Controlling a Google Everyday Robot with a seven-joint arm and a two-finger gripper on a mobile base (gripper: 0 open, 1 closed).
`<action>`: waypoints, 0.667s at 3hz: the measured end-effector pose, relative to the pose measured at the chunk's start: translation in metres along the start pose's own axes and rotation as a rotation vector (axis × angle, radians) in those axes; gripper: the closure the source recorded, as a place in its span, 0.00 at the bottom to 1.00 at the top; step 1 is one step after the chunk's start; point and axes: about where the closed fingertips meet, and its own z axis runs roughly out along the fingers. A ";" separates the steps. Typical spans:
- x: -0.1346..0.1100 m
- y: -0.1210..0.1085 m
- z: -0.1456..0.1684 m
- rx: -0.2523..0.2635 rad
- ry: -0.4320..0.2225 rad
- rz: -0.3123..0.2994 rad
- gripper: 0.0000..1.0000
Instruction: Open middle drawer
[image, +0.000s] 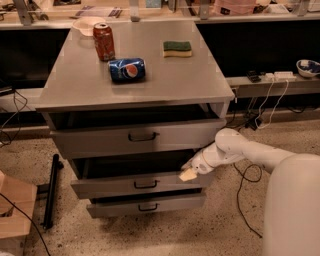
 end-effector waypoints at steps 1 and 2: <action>0.000 0.000 0.000 0.000 0.000 0.000 0.62; 0.000 0.001 0.000 -0.012 0.012 -0.016 0.39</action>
Offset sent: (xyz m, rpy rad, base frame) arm -0.0006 -0.0003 0.0067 -0.0289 0.0038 0.0925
